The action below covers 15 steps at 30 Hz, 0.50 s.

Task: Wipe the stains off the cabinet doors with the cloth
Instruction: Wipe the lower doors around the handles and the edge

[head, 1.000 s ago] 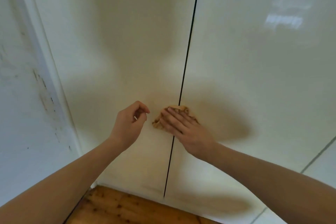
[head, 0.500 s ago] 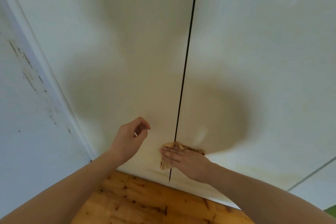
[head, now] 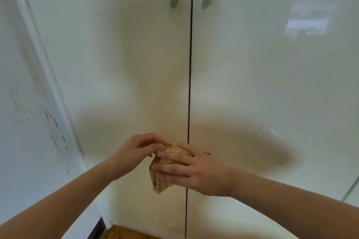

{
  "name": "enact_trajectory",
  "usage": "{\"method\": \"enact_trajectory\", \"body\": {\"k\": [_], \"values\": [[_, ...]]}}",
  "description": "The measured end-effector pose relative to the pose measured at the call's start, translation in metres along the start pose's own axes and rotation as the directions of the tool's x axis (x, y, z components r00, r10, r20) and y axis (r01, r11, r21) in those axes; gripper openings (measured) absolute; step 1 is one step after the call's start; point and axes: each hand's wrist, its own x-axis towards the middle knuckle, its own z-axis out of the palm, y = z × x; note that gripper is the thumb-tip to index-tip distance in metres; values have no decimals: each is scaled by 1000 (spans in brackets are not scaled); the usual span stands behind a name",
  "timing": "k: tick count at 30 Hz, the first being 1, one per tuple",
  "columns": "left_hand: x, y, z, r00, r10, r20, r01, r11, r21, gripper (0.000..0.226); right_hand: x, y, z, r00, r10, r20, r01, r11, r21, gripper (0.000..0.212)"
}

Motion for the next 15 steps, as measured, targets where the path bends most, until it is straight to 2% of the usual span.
{"method": "enact_trajectory", "body": {"k": [3, 5, 7, 9, 10, 13, 15], "values": [[10, 43, -18, 996, 66, 68, -64, 997, -40, 17, 17, 22, -30, 996, -47, -71, 45, 999, -22, 32], [17, 68, -29, 985, 140, 103, -148, 986, 81, 16, 25, 34, -48, 991, -73, -109, 69, 997, -44, 30], [20, 89, -39, 979, 146, 144, -169, 972, 164, 10, 30, 47, -66, 986, -106, -131, 95, 992, -87, 29], [21, 107, -46, 974, 137, 178, -169, 970, 177, 8, 36, 58, -82, 978, -126, -164, 106, 986, -130, 27], [21, 114, -48, 974, 145, 175, -175, 969, 174, 14, 38, 64, -90, 974, -126, -186, 102, 985, -136, 26], [21, 129, -52, 980, 162, 115, -182, 966, 184, 13, 46, 76, -101, 969, -51, -243, 38, 997, -60, 31], [24, 136, -55, 985, 167, 34, -170, 965, 201, 9, 52, 86, -105, 961, 105, -256, -107, 994, 9, 43]]}}
